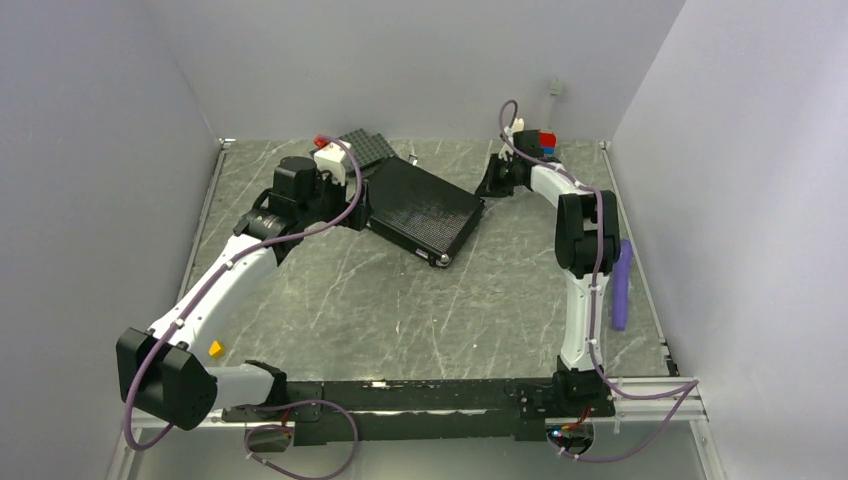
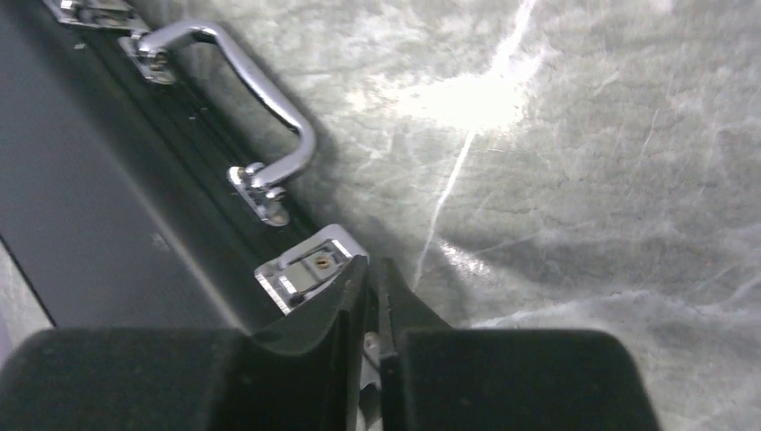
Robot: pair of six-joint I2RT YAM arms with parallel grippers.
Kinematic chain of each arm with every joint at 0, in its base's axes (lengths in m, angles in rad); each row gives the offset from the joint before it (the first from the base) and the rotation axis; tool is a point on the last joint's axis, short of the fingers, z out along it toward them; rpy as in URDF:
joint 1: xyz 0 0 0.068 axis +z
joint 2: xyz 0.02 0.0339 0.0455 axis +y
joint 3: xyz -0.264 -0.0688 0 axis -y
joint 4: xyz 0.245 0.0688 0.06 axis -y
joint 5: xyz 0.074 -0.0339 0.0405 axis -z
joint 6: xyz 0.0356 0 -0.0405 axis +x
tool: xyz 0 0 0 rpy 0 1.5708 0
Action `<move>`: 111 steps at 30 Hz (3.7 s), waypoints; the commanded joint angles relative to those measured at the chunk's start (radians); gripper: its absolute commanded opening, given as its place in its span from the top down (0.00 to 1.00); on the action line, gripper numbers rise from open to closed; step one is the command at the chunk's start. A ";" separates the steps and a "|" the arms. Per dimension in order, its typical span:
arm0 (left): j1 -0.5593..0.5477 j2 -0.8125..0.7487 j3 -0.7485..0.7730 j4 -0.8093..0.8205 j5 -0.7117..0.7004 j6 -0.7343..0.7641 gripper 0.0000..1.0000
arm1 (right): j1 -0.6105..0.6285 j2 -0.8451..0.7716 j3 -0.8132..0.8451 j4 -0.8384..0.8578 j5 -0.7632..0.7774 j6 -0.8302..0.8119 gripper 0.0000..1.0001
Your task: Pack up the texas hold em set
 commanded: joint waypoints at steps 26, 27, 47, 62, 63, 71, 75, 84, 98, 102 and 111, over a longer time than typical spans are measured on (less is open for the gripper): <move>0.032 0.130 0.016 0.046 0.021 0.001 0.07 | 0.162 0.128 0.301 0.490 -0.244 0.208 0.78; 0.032 0.133 0.015 0.046 0.025 -0.001 0.07 | 0.163 0.147 0.317 0.503 -0.251 0.224 0.78; 0.037 0.176 0.036 0.061 0.050 -0.006 0.09 | 0.178 0.457 0.727 0.351 -0.245 0.228 0.76; 0.040 0.175 0.038 0.065 0.061 -0.012 0.10 | 0.179 0.517 0.738 0.308 -0.158 0.260 0.79; 0.040 0.175 0.036 0.065 0.061 -0.012 0.10 | 0.179 0.520 0.738 0.305 -0.149 0.265 0.79; 0.040 0.173 0.036 0.067 0.067 -0.016 0.11 | 0.178 0.543 0.733 0.270 -0.093 0.305 0.81; 0.040 0.170 0.035 0.068 0.071 -0.017 0.11 | 0.178 0.545 0.715 0.278 -0.093 0.327 0.81; 0.040 0.170 0.035 0.069 0.076 -0.019 0.11 | 0.177 0.545 0.708 0.257 -0.080 0.326 0.81; 0.040 0.161 0.029 0.072 0.088 -0.025 0.12 | 0.177 0.561 0.696 0.216 -0.068 0.329 0.81; 0.040 0.159 0.028 0.070 0.083 -0.023 0.12 | 0.177 0.549 0.688 0.242 -0.090 0.329 0.81; 0.040 0.141 0.017 0.072 0.084 -0.026 0.12 | 0.160 0.431 0.641 0.247 -0.088 0.277 0.75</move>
